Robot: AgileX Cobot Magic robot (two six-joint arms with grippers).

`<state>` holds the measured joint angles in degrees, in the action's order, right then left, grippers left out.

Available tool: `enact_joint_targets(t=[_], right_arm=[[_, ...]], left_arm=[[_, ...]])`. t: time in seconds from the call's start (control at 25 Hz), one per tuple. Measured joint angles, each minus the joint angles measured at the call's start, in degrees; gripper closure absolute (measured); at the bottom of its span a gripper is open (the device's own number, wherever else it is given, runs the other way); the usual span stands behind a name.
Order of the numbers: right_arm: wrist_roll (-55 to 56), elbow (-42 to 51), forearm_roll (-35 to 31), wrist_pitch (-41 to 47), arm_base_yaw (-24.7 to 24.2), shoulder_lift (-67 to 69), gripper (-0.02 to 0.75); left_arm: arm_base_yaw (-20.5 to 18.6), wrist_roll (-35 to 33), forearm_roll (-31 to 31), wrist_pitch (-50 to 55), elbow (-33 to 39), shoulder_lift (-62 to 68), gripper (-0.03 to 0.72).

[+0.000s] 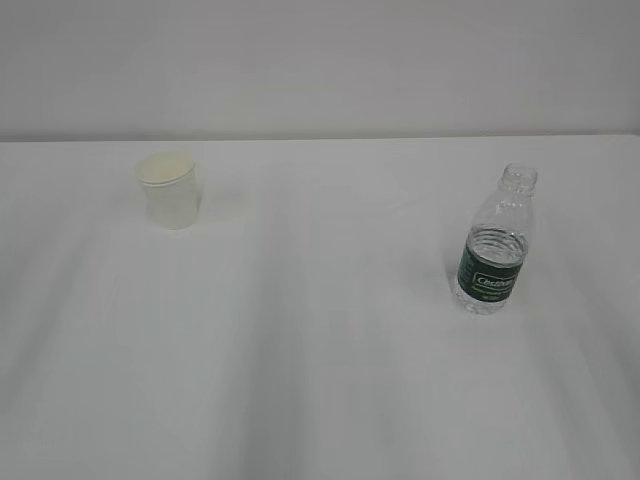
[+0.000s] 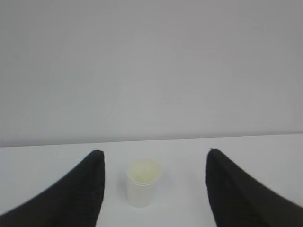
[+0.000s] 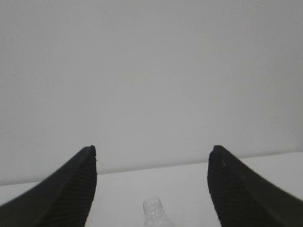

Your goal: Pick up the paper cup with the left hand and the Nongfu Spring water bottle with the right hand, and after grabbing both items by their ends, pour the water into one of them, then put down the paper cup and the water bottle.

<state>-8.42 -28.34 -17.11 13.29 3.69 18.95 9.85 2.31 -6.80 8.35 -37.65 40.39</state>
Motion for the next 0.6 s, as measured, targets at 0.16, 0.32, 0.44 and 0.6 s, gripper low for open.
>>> enact_joint_targets(t=[0.16, 0.32, 0.44, 0.6], right_arm=[[0.00, 3.66, -0.64, -1.37, 0.00, 0.32, 0.190], [0.00, 6.94, -0.77, -3.12, 0.00, 0.32, 0.190], [0.00, 9.21, -0.77, -4.07, 0.00, 0.32, 0.190], [-3.20, 11.74, -0.77, -4.33, 0.00, 0.32, 0.190]], left_arm=[[2.72, 0.00, -0.11, -6.53, 3.72, 3.30, 0.220], [4.06, -0.08, -2.05, -13.82, 7.79, 7.24, 0.222], [4.06, -0.08, -3.47, -18.32, 9.73, 10.37, 0.223], [4.19, -0.08, -3.85, -23.15, 11.17, 15.38, 0.226]])
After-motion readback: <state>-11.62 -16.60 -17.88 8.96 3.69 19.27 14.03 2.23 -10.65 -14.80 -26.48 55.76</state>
